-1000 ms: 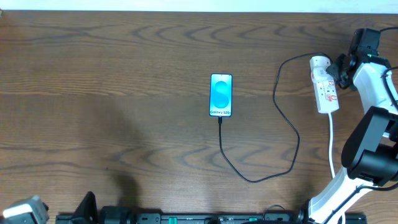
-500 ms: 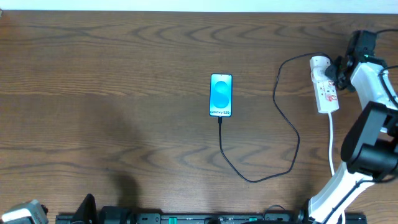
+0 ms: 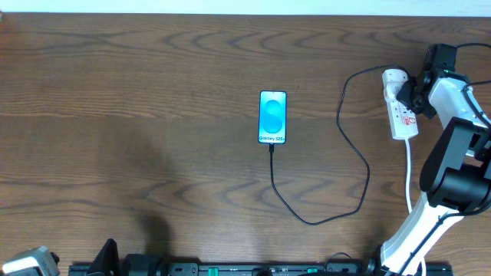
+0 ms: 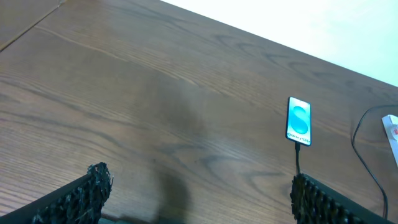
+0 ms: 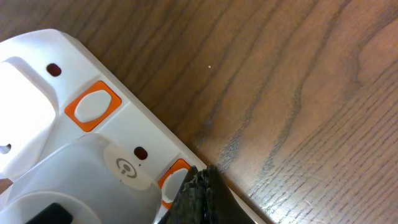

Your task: Plug charger to phone and switch on socket

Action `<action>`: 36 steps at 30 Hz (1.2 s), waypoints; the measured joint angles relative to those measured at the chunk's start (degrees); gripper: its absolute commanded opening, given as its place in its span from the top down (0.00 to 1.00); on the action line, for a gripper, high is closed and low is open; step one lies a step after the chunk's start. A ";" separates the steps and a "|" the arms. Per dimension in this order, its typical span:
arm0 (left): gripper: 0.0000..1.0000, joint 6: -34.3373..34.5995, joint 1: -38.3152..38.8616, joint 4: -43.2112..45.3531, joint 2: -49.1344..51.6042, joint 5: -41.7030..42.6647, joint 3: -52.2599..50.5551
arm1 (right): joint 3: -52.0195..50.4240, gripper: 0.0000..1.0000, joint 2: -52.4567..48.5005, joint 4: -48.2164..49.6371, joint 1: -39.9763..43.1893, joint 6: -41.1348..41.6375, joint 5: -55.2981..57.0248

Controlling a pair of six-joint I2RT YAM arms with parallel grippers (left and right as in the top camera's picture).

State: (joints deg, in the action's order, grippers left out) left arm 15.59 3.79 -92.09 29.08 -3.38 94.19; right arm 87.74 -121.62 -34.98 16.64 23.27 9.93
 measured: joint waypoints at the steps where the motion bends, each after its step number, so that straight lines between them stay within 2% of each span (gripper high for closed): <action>1: 0.05 0.00 0.00 0.00 0.00 0.00 0.00 | 0.22 0.99 0.04 -0.35 0.00 -0.28 -0.02; 11: 0.05 0.00 0.00 0.00 0.00 0.00 0.00 | 1.31 0.99 2.62 -2.91 0.02 -0.96 -0.13; 36: 0.05 0.00 0.00 0.00 0.00 0.00 0.00 | 1.40 0.99 2.75 -2.19 0.02 -0.98 -2.89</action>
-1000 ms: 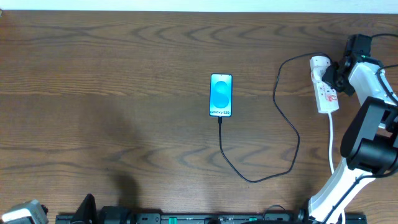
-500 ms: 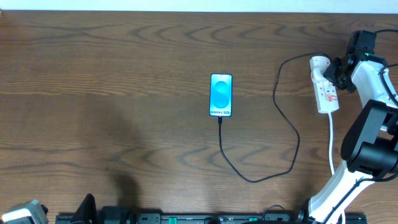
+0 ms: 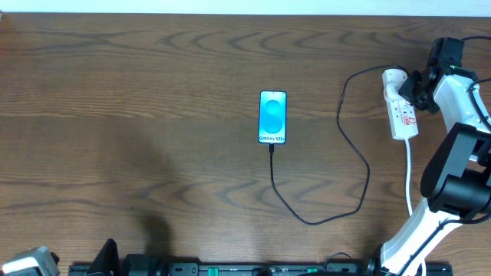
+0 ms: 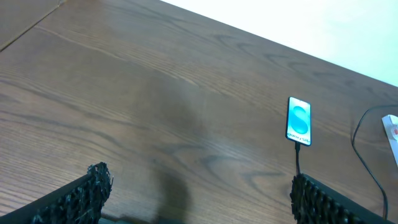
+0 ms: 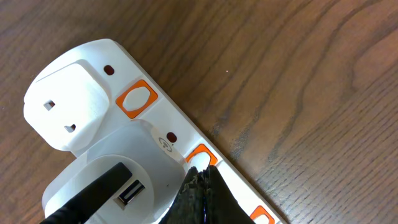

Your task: Plug charger to phone and switch on socket

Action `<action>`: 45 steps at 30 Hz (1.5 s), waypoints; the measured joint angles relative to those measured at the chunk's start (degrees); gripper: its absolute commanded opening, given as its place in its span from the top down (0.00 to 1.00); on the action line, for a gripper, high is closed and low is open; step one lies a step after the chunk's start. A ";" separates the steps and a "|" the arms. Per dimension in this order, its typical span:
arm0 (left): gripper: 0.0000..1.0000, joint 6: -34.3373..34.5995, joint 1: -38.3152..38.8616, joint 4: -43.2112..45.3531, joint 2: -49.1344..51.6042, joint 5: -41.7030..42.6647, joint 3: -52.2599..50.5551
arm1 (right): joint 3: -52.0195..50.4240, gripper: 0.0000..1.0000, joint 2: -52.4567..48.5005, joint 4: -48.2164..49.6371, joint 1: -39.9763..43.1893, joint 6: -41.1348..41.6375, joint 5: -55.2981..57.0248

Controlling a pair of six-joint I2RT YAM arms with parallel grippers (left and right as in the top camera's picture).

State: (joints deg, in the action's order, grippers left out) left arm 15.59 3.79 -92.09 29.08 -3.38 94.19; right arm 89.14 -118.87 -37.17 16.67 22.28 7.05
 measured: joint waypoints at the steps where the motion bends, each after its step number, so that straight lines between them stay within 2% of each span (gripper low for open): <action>1: 0.05 0.00 0.00 0.00 0.00 0.00 0.00 | 0.00 0.99 0.00 -0.02 0.00 0.00 0.02; 45: 0.05 0.00 0.00 0.00 0.00 0.00 0.00 | 0.00 0.99 -2.51 0.02 0.42 -0.02 -2.95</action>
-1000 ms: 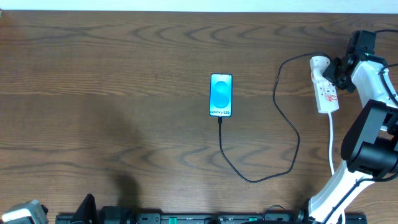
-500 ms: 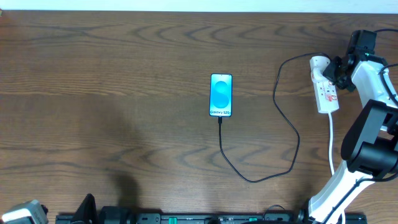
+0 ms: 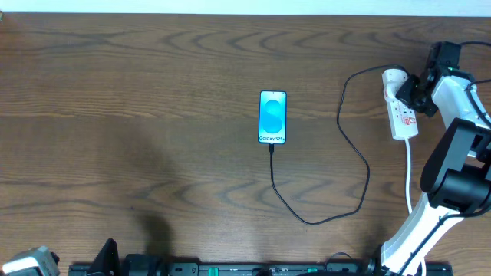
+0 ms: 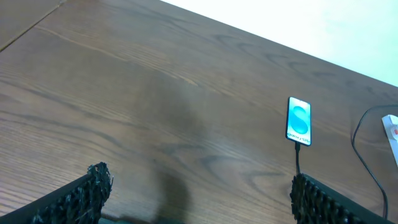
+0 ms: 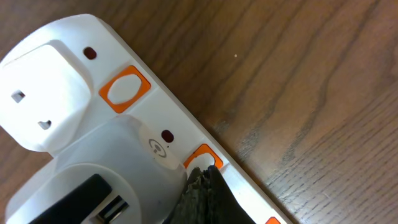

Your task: Plug charger to phone and switch on socket

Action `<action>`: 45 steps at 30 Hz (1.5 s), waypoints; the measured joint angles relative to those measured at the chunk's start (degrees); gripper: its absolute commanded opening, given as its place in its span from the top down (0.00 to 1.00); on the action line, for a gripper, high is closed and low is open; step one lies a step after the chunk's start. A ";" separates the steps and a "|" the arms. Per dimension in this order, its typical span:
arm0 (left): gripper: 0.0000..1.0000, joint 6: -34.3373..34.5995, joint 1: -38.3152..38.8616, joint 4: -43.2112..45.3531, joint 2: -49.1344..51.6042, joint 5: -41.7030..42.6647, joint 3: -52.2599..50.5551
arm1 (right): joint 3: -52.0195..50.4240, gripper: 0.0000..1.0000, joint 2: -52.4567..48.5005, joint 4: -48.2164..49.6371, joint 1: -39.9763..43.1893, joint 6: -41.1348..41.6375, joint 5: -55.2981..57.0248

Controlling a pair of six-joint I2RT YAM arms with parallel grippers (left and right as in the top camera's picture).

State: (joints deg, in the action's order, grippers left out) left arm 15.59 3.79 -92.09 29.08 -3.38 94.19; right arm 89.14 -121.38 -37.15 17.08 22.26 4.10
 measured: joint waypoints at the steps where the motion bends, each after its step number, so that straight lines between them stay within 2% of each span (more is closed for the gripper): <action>1: 0.05 0.00 0.00 0.00 0.00 0.00 0.00 | 0.00 0.99 0.00 -0.20 0.00 0.00 -0.11; 32: 0.05 0.00 0.00 0.00 0.00 0.00 0.00 | 0.00 0.99 -0.28 -0.57 -0.07 -2.56 -0.72; 45: 0.05 0.00 0.00 0.00 0.00 0.02 0.00 | 1.57 0.99 -0.72 -5.35 -1.42 -6.34 -2.34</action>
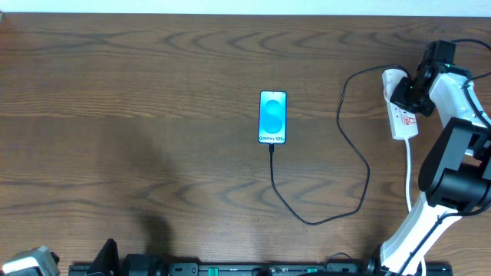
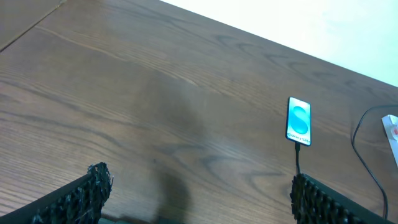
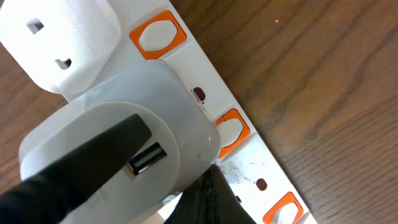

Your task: Plug charger to phone and switch on socket

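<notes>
The phone [image 1: 273,116] lies face up mid-table, its screen lit blue-green, with the black cable [image 1: 272,169] plugged into its bottom end. The cable loops right to a white charger [image 3: 168,106] seated in the white power strip [image 1: 402,121]. My right gripper [image 3: 208,180] is shut, its dark tip resting on the strip just below the charger, beside the second orange switch [image 3: 232,130]. My left gripper [image 2: 199,205] stays open low at the near left, far from the phone [image 2: 299,120].
A white plug [image 3: 62,31] sits in the strip's end socket with another orange switch [image 3: 158,34] beside it. The strip's white lead [image 1: 409,172] runs toward the near edge along the right arm. Dark wooden table [image 1: 138,115] all around.
My right gripper has shifted along the strip toward the charger; its tip now lies just past the second orange switch, against the charger's body. Phone, cable and left arm are unchanged.
My shut right gripper tip was low on the second orange switch, then drawn back higher above it, then close on the switch again. Now it rests on the strip beside the charger. The phone stayed plugged in and lit throughout; the left arm never moved.
</notes>
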Action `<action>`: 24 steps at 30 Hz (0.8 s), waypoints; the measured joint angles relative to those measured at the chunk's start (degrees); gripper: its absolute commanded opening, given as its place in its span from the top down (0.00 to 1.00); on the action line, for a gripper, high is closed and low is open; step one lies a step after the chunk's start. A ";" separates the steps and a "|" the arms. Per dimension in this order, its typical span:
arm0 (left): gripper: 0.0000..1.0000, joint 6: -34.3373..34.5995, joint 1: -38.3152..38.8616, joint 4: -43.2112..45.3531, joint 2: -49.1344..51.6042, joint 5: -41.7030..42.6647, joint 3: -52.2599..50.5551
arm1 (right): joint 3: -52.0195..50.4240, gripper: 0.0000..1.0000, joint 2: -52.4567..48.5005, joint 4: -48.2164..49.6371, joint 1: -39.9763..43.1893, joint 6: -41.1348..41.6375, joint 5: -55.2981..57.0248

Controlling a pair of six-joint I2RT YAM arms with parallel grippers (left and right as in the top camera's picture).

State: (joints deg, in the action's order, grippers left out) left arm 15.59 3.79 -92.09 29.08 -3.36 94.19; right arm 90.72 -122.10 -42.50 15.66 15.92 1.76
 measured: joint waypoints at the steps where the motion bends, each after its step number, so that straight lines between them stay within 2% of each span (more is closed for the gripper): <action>1: 0.05 0.00 0.00 0.00 0.00 -0.02 0.00 | 0.00 0.99 0.00 -0.02 0.02 -0.20 -0.07; 8: 0.05 0.00 0.00 0.00 0.00 0.00 0.00 | -0.02 0.99 0.35 -0.39 0.11 -1.16 0.02; 13: 0.05 0.00 0.00 0.00 0.00 0.00 0.00 | -1.25 0.99 2.40 -4.85 -0.13 1.55 1.92; 18: 0.05 0.00 0.00 0.00 0.00 -0.02 0.00 | -1.68 0.99 9.31 -7.41 1.01 6.88 8.13; 24: 0.05 0.00 0.00 0.00 0.00 -0.02 0.00 | -1.64 0.99 17.88 -7.39 3.32 12.57 10.03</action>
State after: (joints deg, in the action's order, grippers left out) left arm 15.59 3.79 -92.09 29.08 -3.38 94.19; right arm 89.08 -104.22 -49.89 18.98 28.49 11.79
